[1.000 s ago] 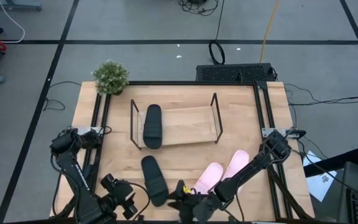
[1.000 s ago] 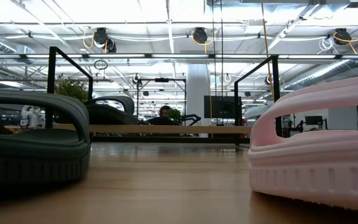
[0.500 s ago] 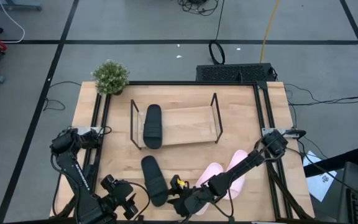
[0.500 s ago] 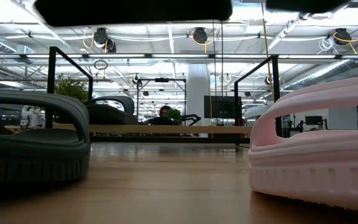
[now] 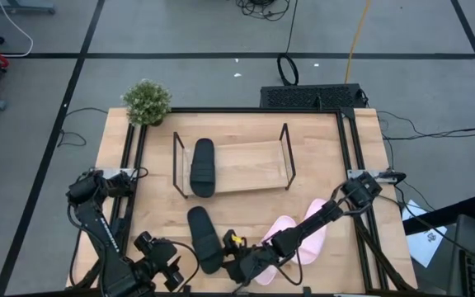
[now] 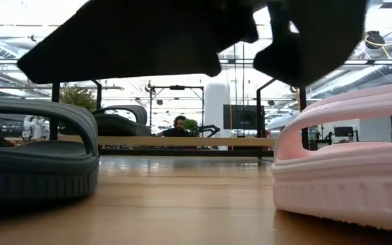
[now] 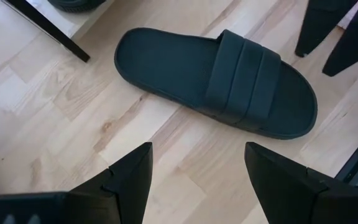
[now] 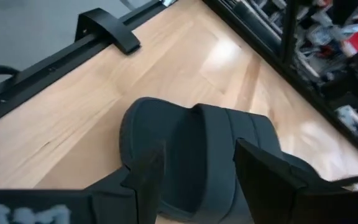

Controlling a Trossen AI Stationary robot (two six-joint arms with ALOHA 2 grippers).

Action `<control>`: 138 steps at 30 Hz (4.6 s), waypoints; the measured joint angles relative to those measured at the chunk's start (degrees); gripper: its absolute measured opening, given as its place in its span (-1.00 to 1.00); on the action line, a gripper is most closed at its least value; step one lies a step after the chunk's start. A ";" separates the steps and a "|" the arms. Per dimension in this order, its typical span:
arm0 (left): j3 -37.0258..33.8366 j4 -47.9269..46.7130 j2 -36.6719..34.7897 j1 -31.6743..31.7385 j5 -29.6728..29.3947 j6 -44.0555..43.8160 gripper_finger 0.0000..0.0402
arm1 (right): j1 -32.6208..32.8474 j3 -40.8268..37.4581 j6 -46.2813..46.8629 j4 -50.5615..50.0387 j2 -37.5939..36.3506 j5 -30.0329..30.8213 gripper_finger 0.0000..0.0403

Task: Pick and place slides into the shelf
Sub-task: Put the black pair of slide on the shelf

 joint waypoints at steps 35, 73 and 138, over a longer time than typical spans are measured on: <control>0.00 0.38 0.00 0.39 -1.11 0.77 0.25 | -2.14 0.00 1.87 4.79 4.37 2.83 -0.09; 0.00 3.12 0.00 0.66 -3.19 2.95 0.25 | -4.29 0.00 -2.55 3.43 4.22 15.40 -0.96; -0.22 -4.87 -0.07 -0.76 0.57 -1.21 0.25 | -10.67 -7.74 -10.90 -8.08 -11.32 60.96 -1.00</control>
